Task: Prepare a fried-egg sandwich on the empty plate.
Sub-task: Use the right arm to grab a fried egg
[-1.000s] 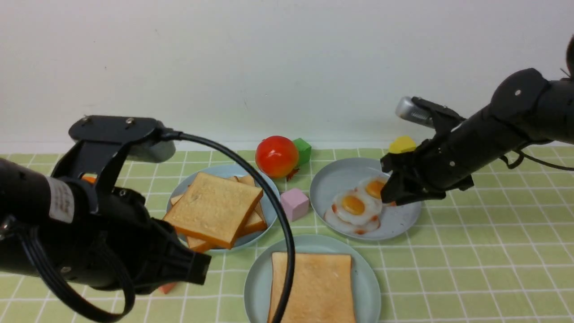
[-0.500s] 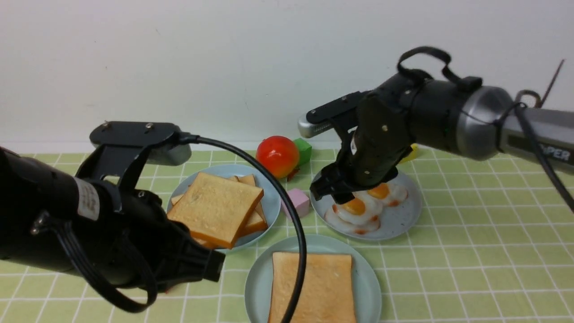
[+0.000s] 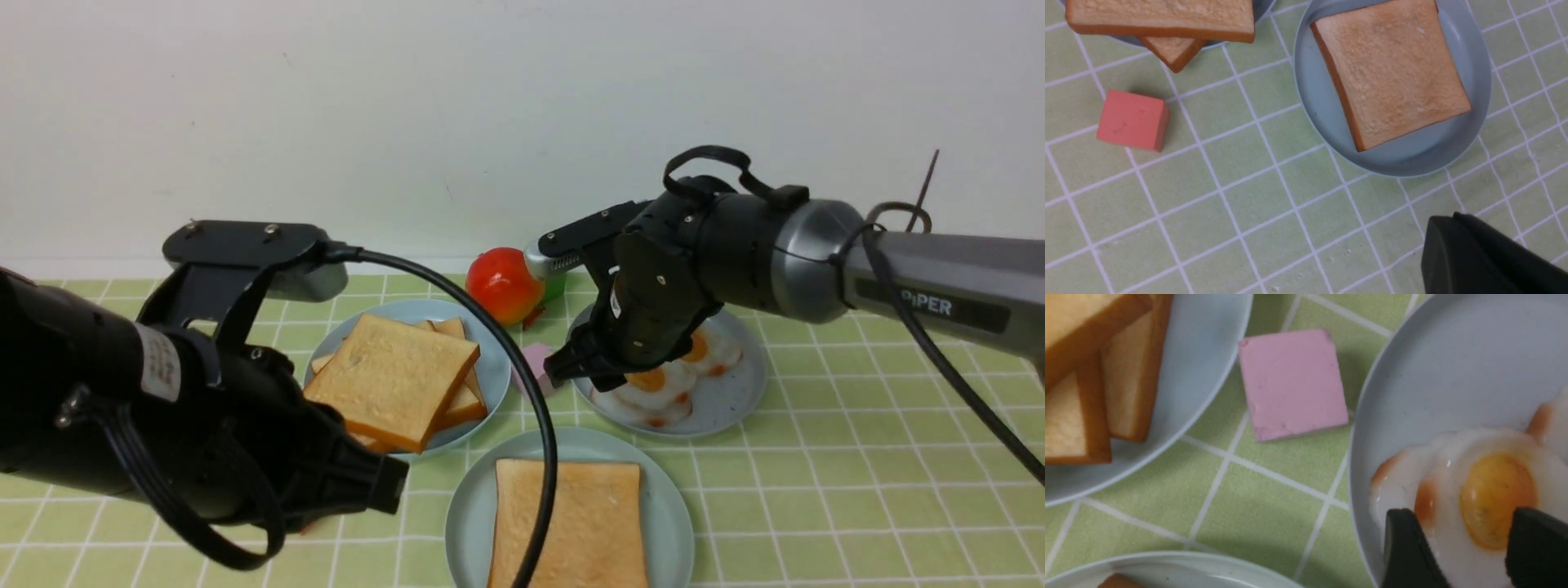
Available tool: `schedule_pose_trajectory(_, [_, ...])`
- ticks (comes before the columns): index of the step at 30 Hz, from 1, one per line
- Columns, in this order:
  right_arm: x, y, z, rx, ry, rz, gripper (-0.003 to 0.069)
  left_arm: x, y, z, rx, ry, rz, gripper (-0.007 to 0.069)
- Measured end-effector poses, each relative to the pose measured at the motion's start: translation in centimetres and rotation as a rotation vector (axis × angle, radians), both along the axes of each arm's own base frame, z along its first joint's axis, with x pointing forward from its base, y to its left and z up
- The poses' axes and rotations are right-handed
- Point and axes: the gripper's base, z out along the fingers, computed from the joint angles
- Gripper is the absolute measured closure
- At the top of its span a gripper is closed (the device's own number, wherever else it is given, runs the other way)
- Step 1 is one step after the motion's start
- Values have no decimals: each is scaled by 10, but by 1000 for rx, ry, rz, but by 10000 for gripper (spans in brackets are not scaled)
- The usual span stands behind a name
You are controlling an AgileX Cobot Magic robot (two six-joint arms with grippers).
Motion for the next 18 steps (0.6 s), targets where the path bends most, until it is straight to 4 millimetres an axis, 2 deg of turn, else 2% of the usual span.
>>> schedule_pose_trajectory(8, [5,4,-24,-9,18,7,299,-1,1,-1,15,14,-4,623])
schedule_pose_trajectory(11, [7,4,-27,-20,13,11,305,-1,1,-1,19,16,-5,623])
schedule_pose_trajectory(15, [8,3,-27,-38,5,-2,356,-1,1,-1,22,17,-5,620])
schedule_pose_trajectory(18, [8,0,-27,-61,1,-27,441,-1,1,-2,22,18,-5,618])
